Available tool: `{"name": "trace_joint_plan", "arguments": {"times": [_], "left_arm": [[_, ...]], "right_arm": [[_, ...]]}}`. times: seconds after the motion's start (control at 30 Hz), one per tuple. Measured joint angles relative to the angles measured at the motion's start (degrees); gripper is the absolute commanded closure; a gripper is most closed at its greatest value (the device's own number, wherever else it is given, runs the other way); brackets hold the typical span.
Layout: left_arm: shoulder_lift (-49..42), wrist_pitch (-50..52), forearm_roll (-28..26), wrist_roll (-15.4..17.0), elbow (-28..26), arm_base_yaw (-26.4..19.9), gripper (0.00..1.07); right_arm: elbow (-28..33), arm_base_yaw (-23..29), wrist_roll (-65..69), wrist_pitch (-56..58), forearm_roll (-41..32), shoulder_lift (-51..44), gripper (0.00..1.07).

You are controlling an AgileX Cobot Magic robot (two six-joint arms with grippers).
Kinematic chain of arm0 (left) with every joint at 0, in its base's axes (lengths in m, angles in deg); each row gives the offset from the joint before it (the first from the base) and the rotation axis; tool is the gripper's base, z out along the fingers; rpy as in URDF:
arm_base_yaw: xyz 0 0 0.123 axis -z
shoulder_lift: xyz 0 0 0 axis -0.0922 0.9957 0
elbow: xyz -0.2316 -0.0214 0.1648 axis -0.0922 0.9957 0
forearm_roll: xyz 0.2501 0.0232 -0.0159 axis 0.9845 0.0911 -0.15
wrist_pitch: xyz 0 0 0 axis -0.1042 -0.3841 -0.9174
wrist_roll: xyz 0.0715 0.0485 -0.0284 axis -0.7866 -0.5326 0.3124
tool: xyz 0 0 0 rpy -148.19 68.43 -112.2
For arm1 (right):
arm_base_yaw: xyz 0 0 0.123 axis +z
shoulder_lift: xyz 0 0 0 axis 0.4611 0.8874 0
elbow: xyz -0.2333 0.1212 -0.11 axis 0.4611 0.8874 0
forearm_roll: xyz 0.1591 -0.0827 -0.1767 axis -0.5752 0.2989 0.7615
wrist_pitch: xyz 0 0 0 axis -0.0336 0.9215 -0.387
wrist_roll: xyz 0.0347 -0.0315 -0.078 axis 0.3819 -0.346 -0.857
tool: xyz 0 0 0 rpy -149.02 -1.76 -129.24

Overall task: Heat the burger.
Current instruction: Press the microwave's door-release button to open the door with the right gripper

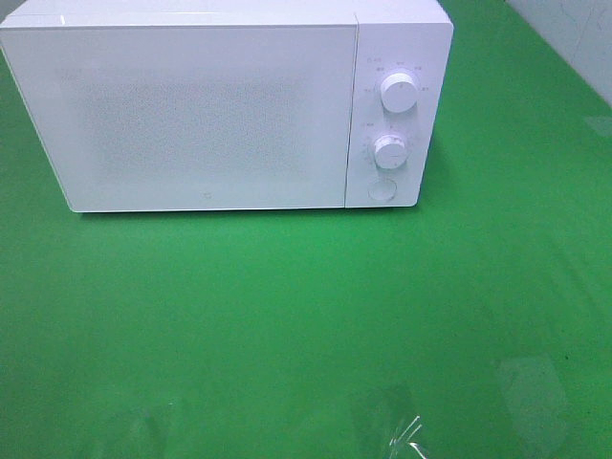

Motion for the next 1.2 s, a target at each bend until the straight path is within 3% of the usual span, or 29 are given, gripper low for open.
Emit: {"name": "trace_joint_plan", "arguments": {"times": [0.13, 0.97, 1.2], "left_arm": [[0.0, 0.0, 0.0, 0.0, 0.0, 0.0, 0.09], [0.0, 0.0, 0.1, 0.0, 0.0, 0.0, 0.09], [0.0, 0.0, 0.1, 0.0, 0.0, 0.0, 0.09]], "right_arm": [[-2.5, 0.0, 0.0, -4.6, 0.0, 3.0, 0.31], [-2.5, 0.0, 0.0, -32.4, 0.0, 33.1, 0.31], [2.1, 0.0, 0.0, -46.7, 0.3, 40.5, 0.31]]}}
